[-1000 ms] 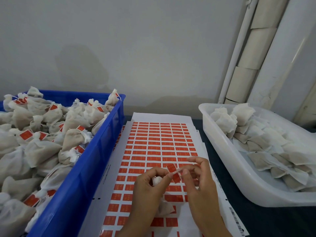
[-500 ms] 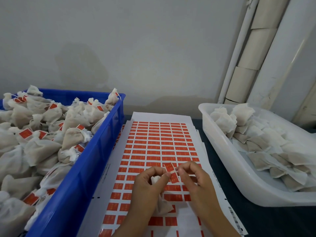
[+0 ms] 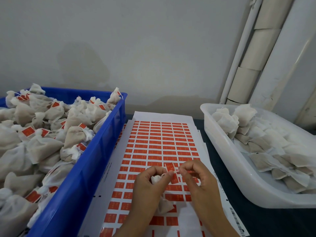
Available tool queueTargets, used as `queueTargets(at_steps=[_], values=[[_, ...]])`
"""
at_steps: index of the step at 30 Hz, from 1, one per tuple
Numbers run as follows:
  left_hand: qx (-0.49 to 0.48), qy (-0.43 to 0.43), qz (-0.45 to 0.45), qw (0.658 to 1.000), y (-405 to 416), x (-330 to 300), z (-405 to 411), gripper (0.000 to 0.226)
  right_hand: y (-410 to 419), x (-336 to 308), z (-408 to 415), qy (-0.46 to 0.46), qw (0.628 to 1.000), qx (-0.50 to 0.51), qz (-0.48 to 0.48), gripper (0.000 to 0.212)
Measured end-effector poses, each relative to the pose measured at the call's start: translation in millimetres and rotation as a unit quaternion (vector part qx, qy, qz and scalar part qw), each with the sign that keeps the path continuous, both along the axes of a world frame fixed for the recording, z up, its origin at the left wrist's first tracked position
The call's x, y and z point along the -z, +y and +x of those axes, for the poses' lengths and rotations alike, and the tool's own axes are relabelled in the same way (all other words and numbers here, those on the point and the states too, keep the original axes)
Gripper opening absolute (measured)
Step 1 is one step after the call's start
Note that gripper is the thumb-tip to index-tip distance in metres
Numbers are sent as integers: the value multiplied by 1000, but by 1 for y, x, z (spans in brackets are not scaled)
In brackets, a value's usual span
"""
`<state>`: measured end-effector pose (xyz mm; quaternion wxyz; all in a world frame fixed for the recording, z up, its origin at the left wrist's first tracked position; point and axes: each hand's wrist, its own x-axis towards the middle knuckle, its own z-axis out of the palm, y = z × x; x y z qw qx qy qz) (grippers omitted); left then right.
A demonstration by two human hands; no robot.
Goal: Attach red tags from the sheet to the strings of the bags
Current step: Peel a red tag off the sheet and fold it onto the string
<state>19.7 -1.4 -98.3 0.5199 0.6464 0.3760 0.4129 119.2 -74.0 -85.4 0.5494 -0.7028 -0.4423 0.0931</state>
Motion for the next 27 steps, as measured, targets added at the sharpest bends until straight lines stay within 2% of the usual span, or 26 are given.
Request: queueTargets(at_steps=[9,14,23,25,27], values=[[4,-3,-3,1000,0,0,0,13,1,0,0,51,999,-11,-11,4],[22,-17,11,1000,-1,-2,-2,13,0,-1,-2,22,998,-44,-25,2],[3,-13,46,999,-2,0,1,12,0,0,4,61,998,-29,5,11],[-7,-20,16,1000,-2,-1,1,11,0,0,5,43,999,-24,12,8],[12,-36,-46,998,0,-2,-1,24,0,-2,5,13,1000,-14,25,6]])
